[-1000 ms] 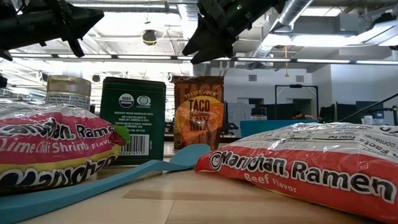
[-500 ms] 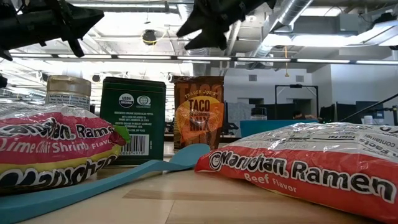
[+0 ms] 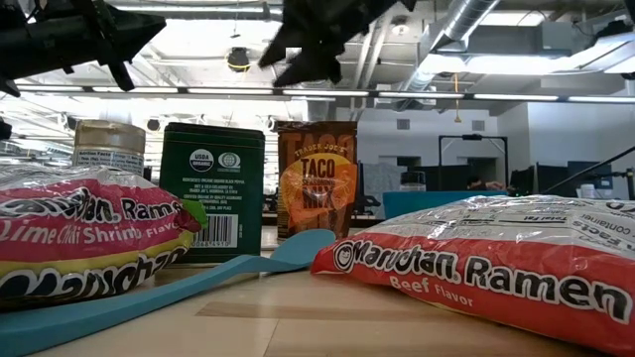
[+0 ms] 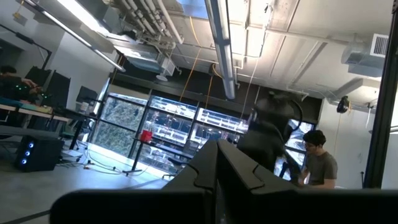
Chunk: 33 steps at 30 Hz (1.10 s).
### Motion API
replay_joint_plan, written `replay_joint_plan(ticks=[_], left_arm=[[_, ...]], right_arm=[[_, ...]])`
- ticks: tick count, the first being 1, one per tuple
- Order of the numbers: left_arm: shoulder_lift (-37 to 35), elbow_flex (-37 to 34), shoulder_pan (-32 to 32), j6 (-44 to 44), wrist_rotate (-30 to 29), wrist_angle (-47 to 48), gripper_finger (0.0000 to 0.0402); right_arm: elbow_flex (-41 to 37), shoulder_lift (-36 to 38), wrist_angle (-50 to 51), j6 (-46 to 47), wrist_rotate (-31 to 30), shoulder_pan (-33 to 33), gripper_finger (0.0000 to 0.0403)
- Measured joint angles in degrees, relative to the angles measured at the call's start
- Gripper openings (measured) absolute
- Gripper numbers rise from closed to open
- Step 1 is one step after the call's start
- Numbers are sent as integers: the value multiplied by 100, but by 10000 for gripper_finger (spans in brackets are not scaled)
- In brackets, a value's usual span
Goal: Pick & Place Food Item
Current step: Put the yellow seasoning bottle into the blue bin
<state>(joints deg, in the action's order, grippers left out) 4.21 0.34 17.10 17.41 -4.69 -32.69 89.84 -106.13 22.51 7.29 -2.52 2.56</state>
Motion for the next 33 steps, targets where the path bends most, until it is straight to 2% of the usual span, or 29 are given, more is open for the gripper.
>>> replay_joint_plan(ticks=[4,8,13,20,33], left_arm=[[80,2,-2,0,5,-20,2],[180,2,-4,1,16,5,2],[371,2,-4,0,16,14,2],[620,1,-4,0,20,26,2],[1064,2,-4,0,22,24,2]], right_arm=[[763,-703,1040,-18,-29,-71,246],[1491,-1057,1901,-16,-45,-52,246],[1863,-1365,2717,24,-49,-21,246],[1885,-1424,3119,-17,-49,111,246],[1887,-1392,3096,-188,-55,146,246]])
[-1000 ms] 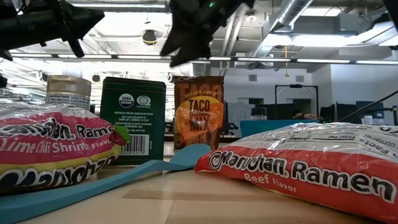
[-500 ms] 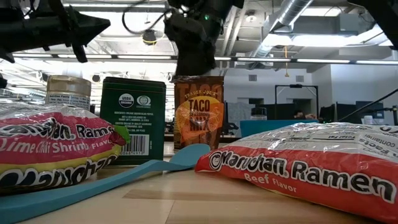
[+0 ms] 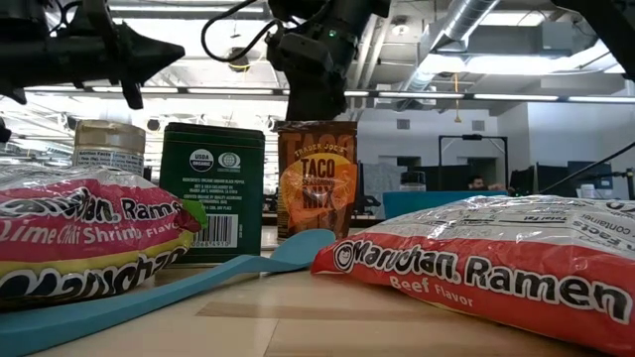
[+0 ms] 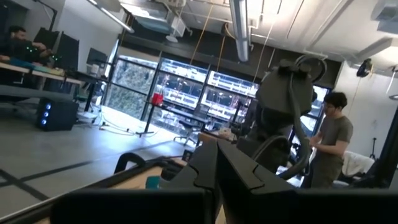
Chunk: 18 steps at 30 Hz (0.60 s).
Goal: Pick & Place Food Item
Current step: Put the yellow seasoning bottle into the blue bin
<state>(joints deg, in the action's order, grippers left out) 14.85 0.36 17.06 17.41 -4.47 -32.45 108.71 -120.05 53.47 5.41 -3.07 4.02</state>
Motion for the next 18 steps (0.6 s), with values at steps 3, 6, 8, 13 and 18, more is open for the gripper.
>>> replay_joint_plan(ticks=[3,6,8,13,18], left_arm=[[91,-1,0,0,0,2,2],[175,0,0,0,2,4,2],[223,0,0,0,2,0,2],[293,0,0,0,2,0,2],[295,-2,0,-38,5,-17,2]], right_arm=[[0,0,11,-2,-15,-27,246],[-6,0,5,-38,-71,-77,246],[-26,0,27,-126,-295,-137,246],[-28,2,27,-247,-860,-276,246],[-28,2,24,-415,-900,-331,246]])
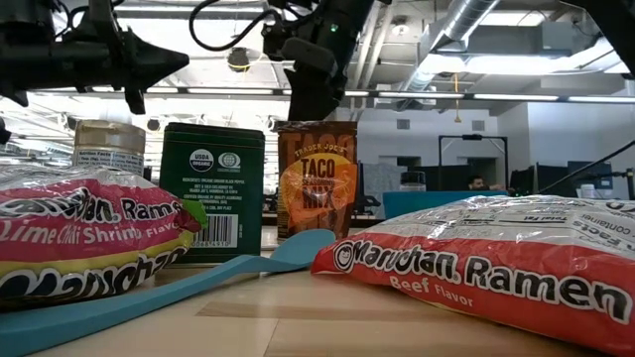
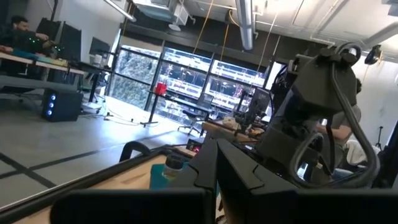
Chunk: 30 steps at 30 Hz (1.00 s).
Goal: Pick & Place Food Item
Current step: Put the yellow seasoning bottle into the blue bin
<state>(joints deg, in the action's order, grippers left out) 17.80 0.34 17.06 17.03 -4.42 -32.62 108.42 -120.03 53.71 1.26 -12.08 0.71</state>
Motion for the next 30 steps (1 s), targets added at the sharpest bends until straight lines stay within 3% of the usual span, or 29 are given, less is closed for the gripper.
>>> replay_joint_plan(ticks=[7,21,30], left_arm=[[2,1,0,-8,32,85,2],[0,0,0,-21,26,85,2],[-2,2,0,-21,17,83,2]], right_arm=[[0,0,23,-22,32,77,246],[0,-7,171,310,941,307,246],[-2,-110,142,343,1025,192,246]])
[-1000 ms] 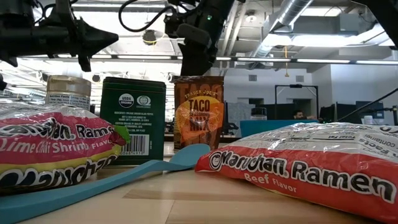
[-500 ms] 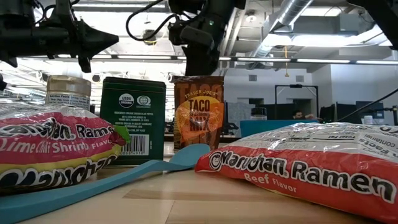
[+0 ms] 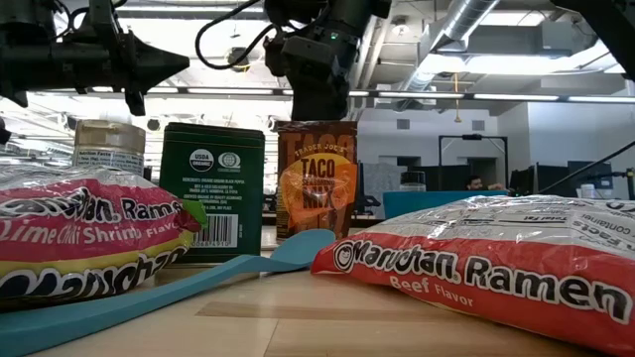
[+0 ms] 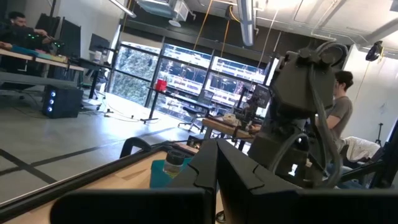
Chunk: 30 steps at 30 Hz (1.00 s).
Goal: Pick & Place Food Item
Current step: Put the yellow seasoning bottle into the blue bin
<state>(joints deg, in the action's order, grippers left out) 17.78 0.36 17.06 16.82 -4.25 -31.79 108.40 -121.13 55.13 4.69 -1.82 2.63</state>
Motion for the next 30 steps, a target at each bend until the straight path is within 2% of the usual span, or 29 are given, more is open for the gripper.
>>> replay_joint_plan(ticks=[30], left_arm=[[0,0,0,13,0,-14,2]], right_arm=[[-2,-1,-131,-32,9,-166,246]])
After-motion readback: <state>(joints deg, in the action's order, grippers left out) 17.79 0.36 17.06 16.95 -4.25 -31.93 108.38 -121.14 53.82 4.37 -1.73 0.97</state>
